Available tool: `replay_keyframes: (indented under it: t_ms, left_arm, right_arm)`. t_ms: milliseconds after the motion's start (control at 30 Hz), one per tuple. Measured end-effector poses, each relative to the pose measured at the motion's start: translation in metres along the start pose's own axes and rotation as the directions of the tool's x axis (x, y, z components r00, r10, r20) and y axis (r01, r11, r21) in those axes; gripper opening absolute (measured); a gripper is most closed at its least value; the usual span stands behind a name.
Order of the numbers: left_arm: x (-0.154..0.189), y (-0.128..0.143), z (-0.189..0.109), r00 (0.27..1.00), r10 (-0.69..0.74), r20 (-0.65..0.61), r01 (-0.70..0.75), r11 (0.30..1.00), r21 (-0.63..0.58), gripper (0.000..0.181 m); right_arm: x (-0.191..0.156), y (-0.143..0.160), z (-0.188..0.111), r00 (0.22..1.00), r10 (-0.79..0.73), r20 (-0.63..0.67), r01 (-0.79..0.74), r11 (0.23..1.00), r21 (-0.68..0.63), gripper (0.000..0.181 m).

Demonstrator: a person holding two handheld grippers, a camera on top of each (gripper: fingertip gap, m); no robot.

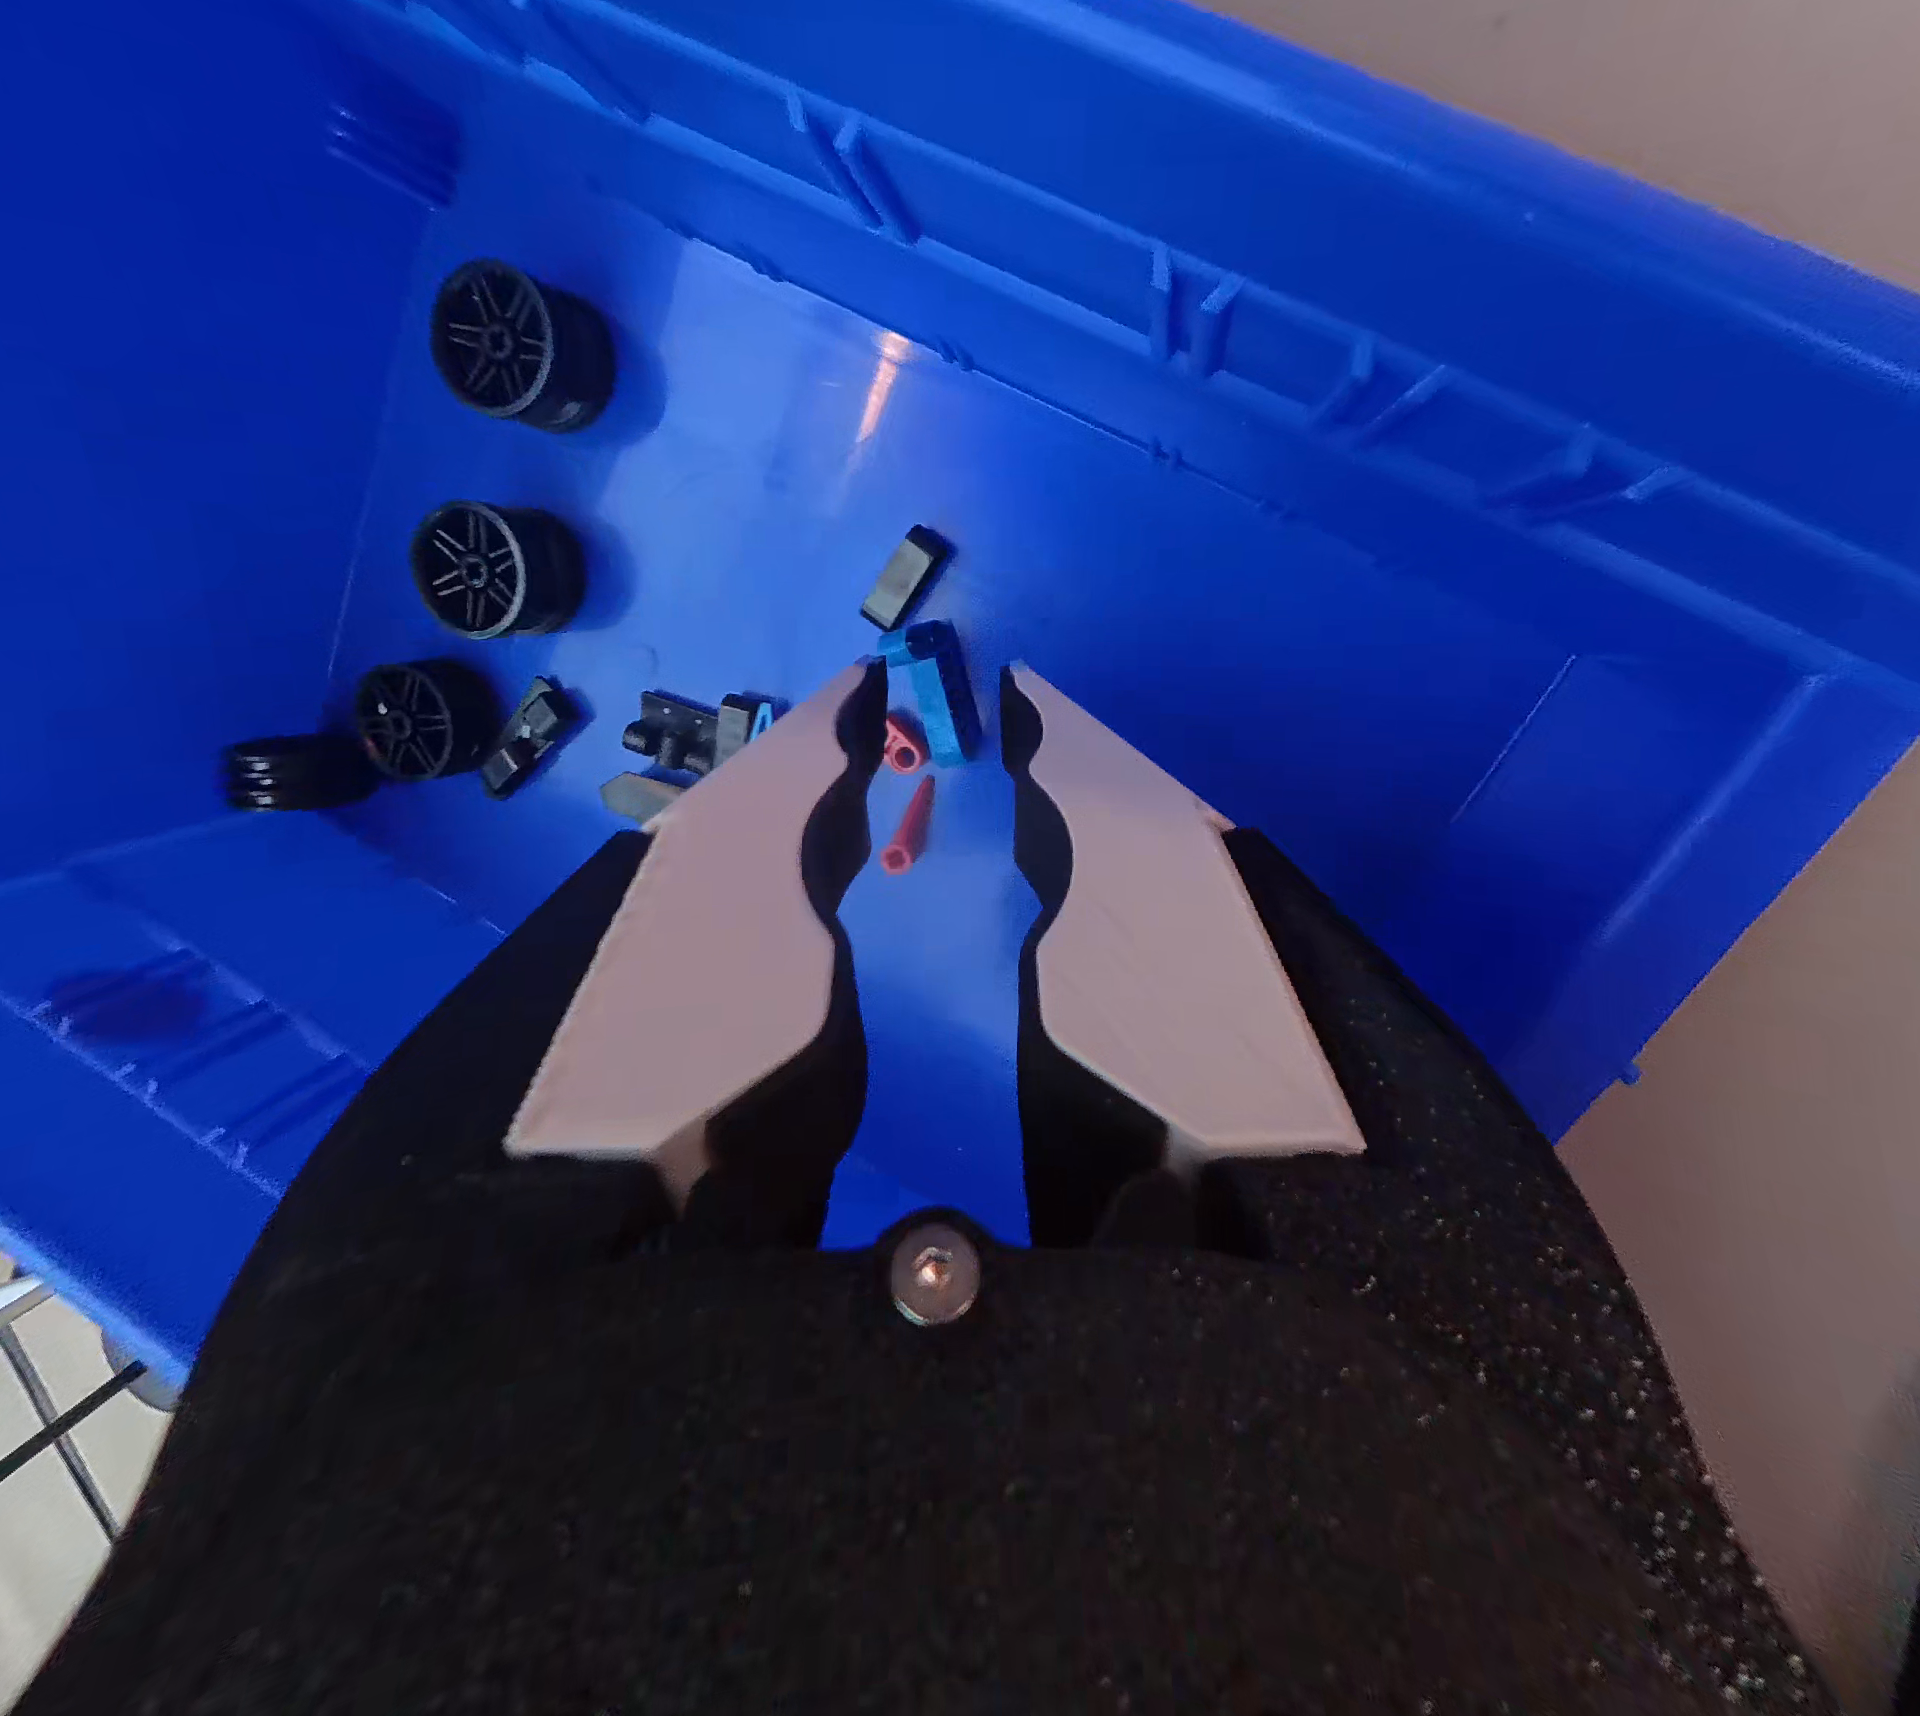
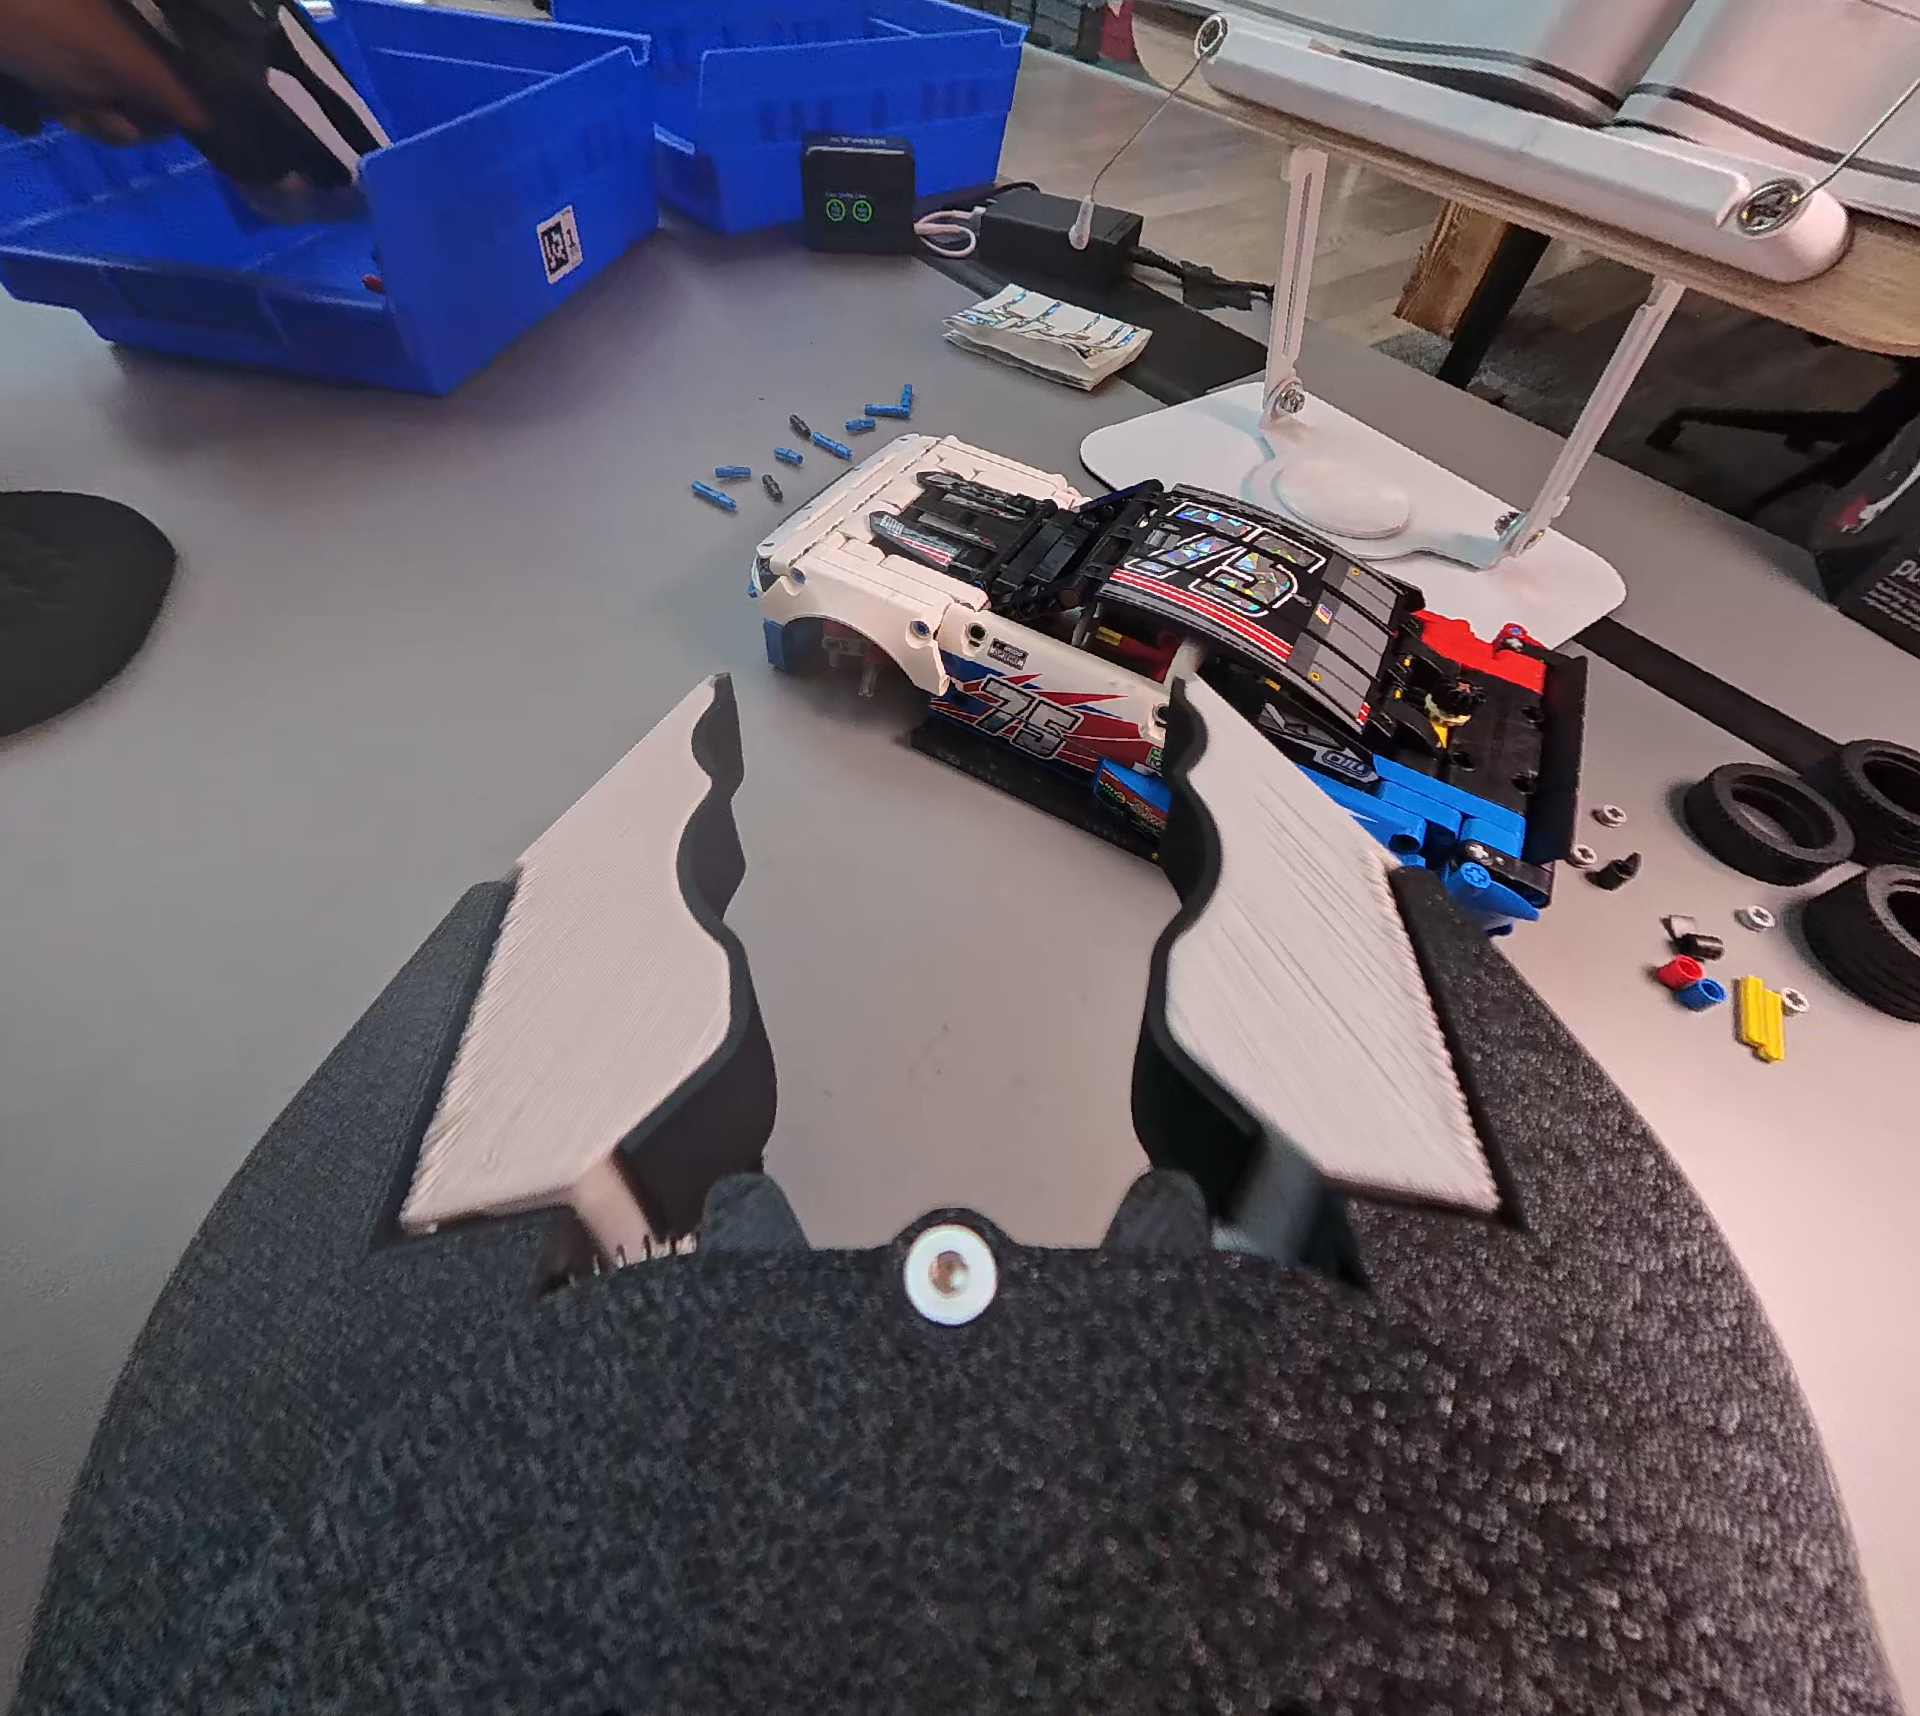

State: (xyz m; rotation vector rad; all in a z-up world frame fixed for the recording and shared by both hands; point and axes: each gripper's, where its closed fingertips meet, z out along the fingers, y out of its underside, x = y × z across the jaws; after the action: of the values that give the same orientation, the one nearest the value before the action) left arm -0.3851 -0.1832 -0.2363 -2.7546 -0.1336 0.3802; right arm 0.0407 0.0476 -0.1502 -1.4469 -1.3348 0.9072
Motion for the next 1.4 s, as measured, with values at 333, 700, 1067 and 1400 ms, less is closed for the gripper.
replay_keyframes:
  t_ms: [333,700,1067,1400]
  left_arm:
    - [0.066,-0.115,-0.149,0.998,0.055,-0.044,-0.008,0.706,0.708,0.025]
    - [0.29,-0.182,-0.123,0.804,0.359,-0.474,0.191,0.599,0.778,0.051]
    - [0.309,-0.19,-0.11,0.813,0.365,-0.454,0.306,0.396,0.866,0.062]
    - [0.309,-0.195,-0.102,0.811,0.359,-0.463,0.296,0.43,0.853,0.064]
  right_arm:
    - [0.004,0.001,0.004,1.0,0.005,-0.025,-0.005,1.0,0.01,0.081]
    - [0.018,0.016,0.013,0.988,-0.069,-0.137,0.071,0.997,0.01,0.079]
    - [0.027,0.014,0.015,0.978,-0.079,-0.196,0.094,0.993,0.069,0.069]
    - [0.092,-0.059,0.031,0.935,-0.005,-0.354,0.083,0.975,0.205,0.042]
